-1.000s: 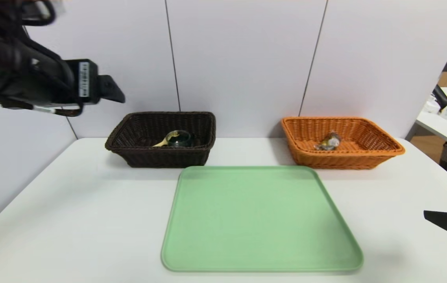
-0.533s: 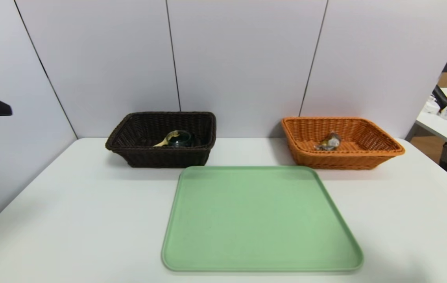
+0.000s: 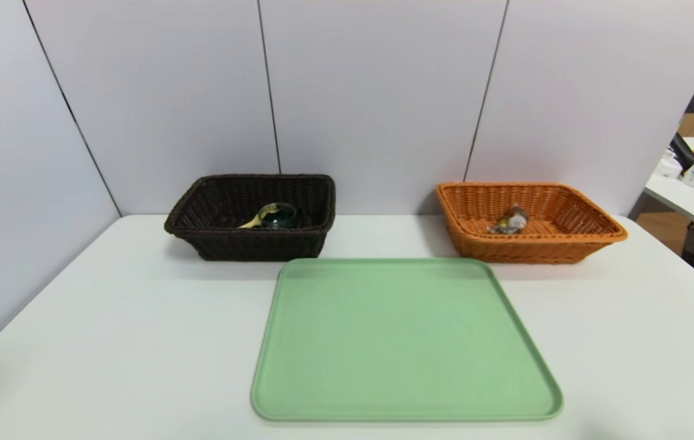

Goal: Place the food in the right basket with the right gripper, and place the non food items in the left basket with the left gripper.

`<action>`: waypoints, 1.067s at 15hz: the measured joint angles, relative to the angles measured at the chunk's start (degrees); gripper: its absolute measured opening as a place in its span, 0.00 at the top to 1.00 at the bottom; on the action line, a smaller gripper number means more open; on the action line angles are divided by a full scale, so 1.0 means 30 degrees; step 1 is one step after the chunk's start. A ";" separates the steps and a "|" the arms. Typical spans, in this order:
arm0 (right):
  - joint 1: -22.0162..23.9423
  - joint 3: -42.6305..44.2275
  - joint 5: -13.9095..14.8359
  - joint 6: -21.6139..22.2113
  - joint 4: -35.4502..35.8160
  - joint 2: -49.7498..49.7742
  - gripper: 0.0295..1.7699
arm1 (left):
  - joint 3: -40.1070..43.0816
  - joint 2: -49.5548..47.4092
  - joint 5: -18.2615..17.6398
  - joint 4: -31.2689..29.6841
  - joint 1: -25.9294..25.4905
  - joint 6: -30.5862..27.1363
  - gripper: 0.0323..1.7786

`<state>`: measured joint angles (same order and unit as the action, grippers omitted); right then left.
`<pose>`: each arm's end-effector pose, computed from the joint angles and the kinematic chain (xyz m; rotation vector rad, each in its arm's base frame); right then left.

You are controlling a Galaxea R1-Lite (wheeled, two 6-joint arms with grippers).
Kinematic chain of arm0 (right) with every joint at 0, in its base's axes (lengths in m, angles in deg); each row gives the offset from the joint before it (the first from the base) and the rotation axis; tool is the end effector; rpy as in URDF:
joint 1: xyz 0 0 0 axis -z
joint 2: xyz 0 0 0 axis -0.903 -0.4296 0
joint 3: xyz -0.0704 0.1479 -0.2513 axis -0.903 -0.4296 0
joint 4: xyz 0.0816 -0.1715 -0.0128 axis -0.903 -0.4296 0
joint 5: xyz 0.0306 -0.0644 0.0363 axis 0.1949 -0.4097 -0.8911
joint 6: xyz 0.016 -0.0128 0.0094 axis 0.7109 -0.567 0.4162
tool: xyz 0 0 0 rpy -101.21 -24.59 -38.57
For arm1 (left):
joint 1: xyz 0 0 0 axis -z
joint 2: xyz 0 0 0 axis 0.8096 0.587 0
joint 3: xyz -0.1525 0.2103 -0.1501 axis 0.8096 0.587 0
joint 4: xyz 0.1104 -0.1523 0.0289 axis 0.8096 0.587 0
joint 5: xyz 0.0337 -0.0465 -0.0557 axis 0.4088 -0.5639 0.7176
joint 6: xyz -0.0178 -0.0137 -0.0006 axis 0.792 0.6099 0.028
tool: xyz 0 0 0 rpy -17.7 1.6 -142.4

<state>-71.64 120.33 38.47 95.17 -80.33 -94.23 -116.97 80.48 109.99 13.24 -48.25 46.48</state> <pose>0.0287 -0.0024 0.2074 0.0017 0.4599 -0.1573 0.0379 0.0046 0.3306 -0.2551 0.3006 0.3429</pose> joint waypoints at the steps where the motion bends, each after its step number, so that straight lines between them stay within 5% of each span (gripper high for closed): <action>1: 0.0020 -0.0260 -0.0077 -0.0028 -0.0037 0.0707 0.04 | 0.0870 -0.0801 -0.0037 -0.0134 -0.0321 0.0033 0.05; 9: 0.1361 -0.1942 0.0098 -0.0065 0.0016 0.6355 0.04 | 0.4998 -0.6177 -0.1666 -0.1386 -0.1000 -0.0955 0.05; 16: 0.2060 -0.2263 -0.0488 -0.0496 -0.0081 0.9334 0.04 | 0.8802 -1.1293 -0.2942 -0.2072 -0.1154 -0.4628 0.05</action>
<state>-65.46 113.54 37.01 93.68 -80.58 -66.22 -90.56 46.60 101.17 7.02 -51.72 32.60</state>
